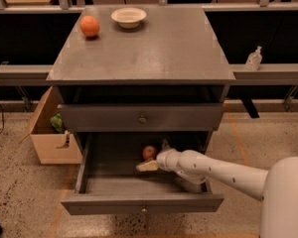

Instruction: Pick apple from middle drawer and place on counter

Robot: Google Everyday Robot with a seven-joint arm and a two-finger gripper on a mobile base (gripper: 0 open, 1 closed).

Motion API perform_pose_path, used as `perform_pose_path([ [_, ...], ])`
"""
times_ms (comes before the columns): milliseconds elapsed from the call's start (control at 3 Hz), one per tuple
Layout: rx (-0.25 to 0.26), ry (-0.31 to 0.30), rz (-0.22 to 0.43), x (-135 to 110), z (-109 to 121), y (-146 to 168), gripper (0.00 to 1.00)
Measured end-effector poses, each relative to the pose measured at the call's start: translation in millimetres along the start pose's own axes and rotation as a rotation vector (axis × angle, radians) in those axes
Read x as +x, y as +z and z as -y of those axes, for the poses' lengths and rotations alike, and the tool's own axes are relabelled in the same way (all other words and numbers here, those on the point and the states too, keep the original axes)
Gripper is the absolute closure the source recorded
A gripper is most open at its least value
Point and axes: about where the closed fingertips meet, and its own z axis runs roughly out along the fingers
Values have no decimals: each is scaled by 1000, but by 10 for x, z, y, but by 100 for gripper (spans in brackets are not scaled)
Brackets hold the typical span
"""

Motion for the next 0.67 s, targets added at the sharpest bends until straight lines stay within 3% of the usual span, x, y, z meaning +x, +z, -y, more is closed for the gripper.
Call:
perform_pose_path([
  [667,-19,38,18,53,9,183,42],
])
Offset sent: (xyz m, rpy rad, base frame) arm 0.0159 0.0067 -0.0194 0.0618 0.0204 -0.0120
